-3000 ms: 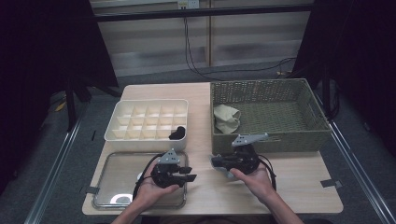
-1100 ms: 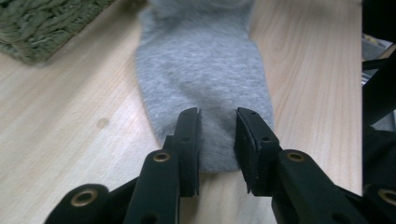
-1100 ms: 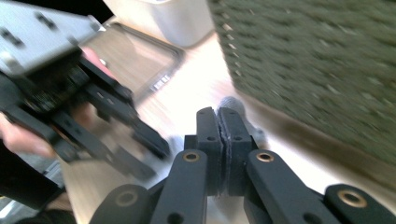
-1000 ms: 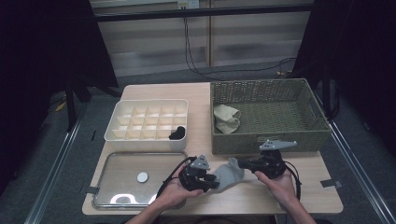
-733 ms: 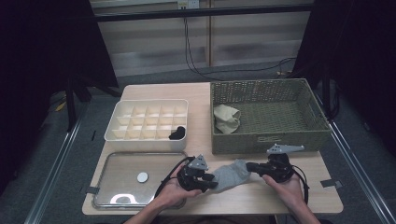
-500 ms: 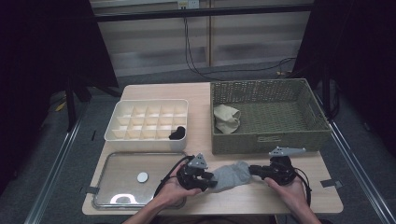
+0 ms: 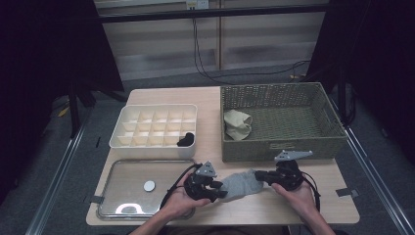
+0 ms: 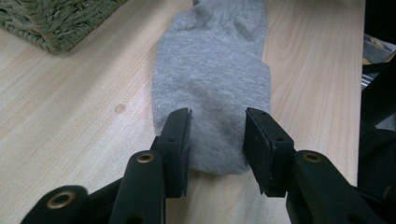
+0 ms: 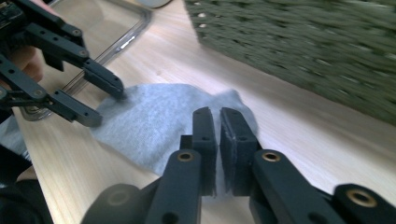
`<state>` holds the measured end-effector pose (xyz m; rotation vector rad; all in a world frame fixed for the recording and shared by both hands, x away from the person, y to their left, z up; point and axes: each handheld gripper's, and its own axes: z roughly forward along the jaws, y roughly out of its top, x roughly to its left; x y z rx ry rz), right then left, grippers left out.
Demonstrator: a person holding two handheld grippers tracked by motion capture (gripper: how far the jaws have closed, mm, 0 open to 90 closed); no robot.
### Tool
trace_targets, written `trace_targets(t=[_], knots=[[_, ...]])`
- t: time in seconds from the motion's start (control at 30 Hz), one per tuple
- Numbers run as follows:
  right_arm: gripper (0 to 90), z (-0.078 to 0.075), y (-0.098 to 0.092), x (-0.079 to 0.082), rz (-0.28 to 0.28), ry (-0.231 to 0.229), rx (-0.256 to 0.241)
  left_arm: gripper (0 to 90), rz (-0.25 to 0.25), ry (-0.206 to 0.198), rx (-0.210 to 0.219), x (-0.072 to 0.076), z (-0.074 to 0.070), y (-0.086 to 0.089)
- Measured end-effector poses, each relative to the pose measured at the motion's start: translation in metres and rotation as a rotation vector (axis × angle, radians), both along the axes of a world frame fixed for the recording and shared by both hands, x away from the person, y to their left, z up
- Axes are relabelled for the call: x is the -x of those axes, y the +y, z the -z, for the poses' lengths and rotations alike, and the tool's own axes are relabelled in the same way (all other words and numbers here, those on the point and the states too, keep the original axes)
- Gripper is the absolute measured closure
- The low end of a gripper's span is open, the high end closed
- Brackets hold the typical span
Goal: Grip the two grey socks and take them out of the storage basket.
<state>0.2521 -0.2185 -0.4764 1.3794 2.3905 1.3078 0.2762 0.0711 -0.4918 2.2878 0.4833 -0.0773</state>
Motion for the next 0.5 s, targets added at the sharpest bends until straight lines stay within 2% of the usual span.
trace_targets(t=[0.07, 0.13, 0.2, 0.33, 0.37, 0.4, 0.5], knots=[[89.7, 0.002, 0.006, -0.006, -0.018, -0.004, -0.001, 60.5, 0.014, -0.004, -0.042, -0.001, -0.001, 0.001], [89.9, 0.004, 0.011, -0.011, -0.024, 0.002, -0.002, 60.1, 0.006, -0.008, -0.027, -0.001, 0.002, 0.0], [90.0, 0.009, 0.017, -0.013, -0.039, 0.014, 0.018, 60.0, 0.013, -0.017, -0.032, -0.001, 0.002, 0.001], [90.0, 0.02, 0.019, -0.011, -0.048, 0.043, 0.101, 59.4, 0.016, -0.014, -0.038, -0.005, 0.002, 0.006], [90.0, 0.022, 0.018, -0.01, -0.04, 0.051, 0.109, 59.4, 0.007, -0.013, -0.02, -0.006, 0.003, 0.006], [90.0, 0.022, 0.017, -0.01, -0.035, 0.054, 0.107, 59.0, 0.022, -0.02, -0.043, -0.008, 0.002, 0.008], [89.9, 0.022, 0.015, -0.006, -0.019, 0.054, 0.114, 56.8, 0.016, -0.026, -0.025, -0.008, 0.003, 0.009]])
